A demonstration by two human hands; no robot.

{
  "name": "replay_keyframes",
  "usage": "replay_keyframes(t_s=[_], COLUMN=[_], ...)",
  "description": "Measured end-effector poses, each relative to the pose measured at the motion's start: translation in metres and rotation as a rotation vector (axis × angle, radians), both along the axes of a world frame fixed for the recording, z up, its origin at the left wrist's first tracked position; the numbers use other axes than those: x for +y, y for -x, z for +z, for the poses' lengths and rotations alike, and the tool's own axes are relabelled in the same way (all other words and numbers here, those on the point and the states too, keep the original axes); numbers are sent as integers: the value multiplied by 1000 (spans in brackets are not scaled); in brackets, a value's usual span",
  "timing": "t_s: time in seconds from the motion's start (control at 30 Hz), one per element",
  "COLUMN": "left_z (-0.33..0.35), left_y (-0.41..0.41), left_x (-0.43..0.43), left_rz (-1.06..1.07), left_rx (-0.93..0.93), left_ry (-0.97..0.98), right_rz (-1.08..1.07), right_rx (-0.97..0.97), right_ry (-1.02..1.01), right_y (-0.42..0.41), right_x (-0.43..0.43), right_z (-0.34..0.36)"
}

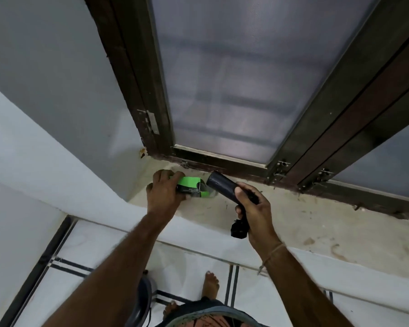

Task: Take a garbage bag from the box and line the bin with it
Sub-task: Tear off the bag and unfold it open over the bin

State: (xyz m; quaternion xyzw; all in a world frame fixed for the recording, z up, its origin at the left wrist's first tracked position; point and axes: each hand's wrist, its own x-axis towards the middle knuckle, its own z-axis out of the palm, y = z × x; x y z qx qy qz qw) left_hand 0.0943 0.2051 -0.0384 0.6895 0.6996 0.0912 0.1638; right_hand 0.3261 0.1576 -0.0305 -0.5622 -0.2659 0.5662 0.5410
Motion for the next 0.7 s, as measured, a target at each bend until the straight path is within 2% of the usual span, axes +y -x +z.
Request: replay_keyframes(t_s=[0.23, 0.43, 0.7], left_z=[12, 24, 33], left_y=[6, 7, 6], left_x=[-1, 4, 2], left_rz=[48, 3, -99], left_rx=[-171, -143, -88], left_ry=[-115, -179, -201], right_rz=[189, 335, 348], right_rx=[-133, -357, -313], right_ry=[-107, -216, -211], right_y=[-19, -27, -25], right_x=[4, 17, 31], right_z=[-7, 10, 28])
